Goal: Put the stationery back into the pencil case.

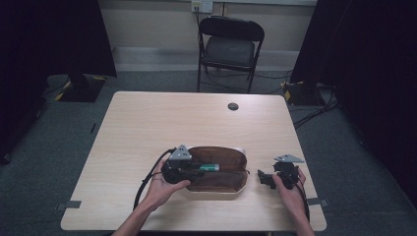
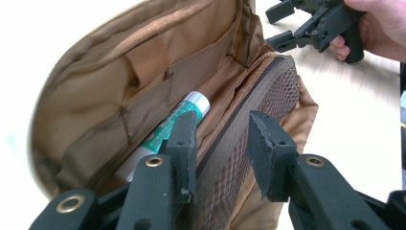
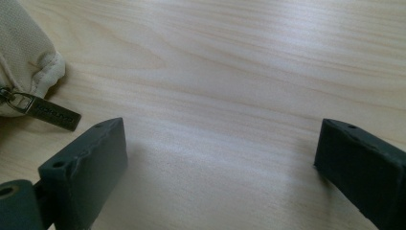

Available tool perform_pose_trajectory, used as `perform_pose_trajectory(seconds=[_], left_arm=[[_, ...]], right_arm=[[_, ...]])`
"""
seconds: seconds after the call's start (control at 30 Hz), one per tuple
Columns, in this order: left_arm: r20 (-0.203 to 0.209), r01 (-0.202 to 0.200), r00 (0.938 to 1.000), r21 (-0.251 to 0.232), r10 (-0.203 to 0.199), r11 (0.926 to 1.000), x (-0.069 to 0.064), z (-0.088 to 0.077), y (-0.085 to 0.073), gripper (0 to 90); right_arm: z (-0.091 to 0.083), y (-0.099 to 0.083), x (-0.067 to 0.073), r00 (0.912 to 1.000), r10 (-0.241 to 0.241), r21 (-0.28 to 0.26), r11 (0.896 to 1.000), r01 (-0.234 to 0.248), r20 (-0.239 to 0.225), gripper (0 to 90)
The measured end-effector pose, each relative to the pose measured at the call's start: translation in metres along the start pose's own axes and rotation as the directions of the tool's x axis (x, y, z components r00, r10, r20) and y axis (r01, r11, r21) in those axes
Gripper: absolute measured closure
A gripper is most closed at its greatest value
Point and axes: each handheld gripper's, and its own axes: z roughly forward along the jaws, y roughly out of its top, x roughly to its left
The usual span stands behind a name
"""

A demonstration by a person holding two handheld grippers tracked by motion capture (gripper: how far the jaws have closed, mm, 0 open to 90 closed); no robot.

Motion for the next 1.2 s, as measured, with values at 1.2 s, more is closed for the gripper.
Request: perform_pose_trajectory(seconds=[1.2], left_arm=[[-0.227, 0.109, 0.9672, -0.039, -0.115, 0.9933, 0.054, -0.096, -0.054, 48.3]], right_arm=[[0.0, 0.0, 0.0, 1.0, 0.003, 0.0, 1.0, -0.003, 0.002, 2.9]])
